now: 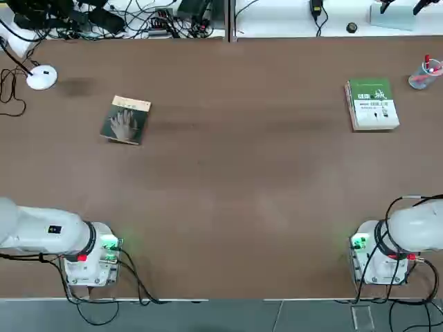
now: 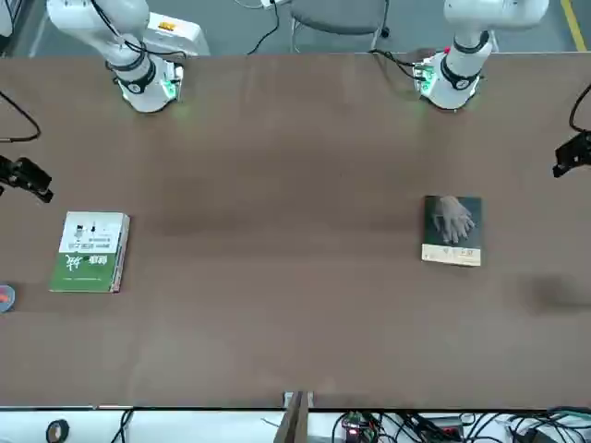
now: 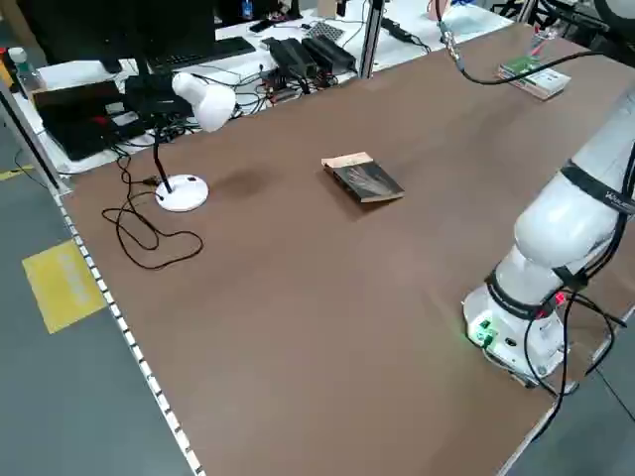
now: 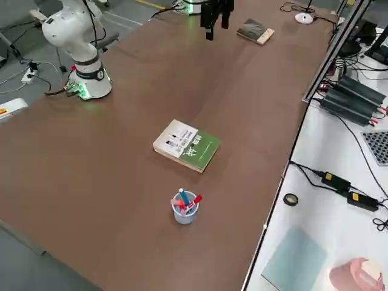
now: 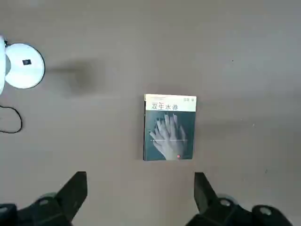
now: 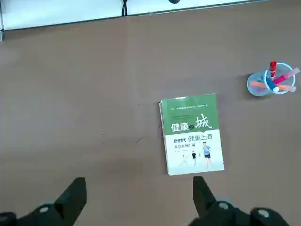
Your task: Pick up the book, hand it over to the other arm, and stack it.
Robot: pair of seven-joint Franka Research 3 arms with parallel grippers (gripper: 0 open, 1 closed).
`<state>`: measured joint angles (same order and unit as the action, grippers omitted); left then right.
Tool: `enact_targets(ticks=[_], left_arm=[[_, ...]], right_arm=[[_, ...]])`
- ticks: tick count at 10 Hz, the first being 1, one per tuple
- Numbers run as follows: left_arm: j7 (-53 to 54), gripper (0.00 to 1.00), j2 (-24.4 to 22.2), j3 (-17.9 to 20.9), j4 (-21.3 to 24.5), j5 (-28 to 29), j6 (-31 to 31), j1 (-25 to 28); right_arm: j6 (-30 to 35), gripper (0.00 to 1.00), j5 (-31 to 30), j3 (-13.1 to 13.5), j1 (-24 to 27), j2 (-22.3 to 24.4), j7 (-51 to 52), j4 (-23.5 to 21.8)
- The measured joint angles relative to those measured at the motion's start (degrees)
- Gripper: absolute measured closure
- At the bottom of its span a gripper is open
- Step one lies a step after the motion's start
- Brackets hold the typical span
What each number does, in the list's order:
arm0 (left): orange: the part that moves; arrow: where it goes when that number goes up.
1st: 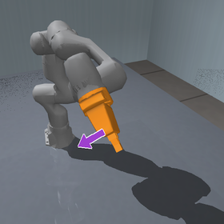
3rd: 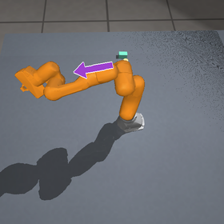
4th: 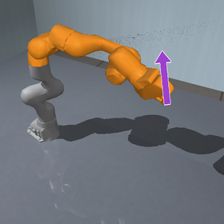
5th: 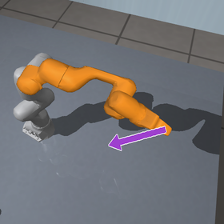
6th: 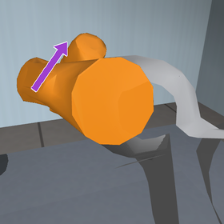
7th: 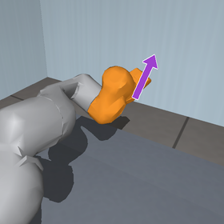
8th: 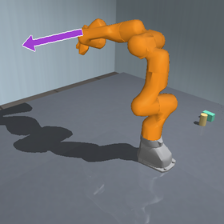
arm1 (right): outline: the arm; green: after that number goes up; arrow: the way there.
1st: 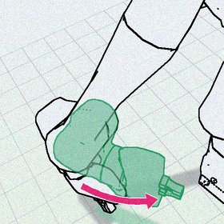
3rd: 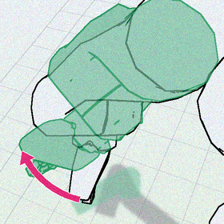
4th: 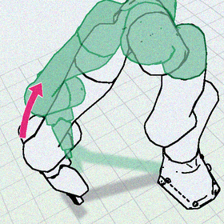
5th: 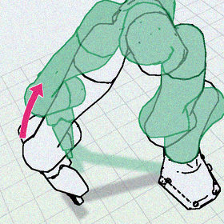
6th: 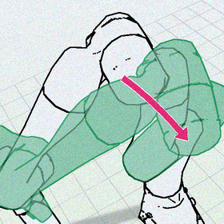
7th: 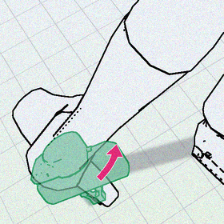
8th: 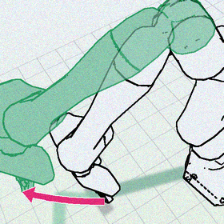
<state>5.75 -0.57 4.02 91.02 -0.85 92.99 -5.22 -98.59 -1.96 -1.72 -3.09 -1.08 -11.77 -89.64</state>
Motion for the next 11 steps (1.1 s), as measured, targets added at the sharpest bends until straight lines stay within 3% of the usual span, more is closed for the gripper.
enact_targets(ticks=[8,11], left_arm=[[0.0,0.0,0.0,0.0,0.5,-2.0,0.1,0.1],[0.0,0.0,0.7,0.0,3.0,-2.8,2.8,0.4]], right_arm=[[0.7,0.0,0.0,-0.2,-0.4,0.0,-1.0,0.0],[2.4,0.0,0.2,-0.2,-0.7,0.0,-1.0,0.0]])
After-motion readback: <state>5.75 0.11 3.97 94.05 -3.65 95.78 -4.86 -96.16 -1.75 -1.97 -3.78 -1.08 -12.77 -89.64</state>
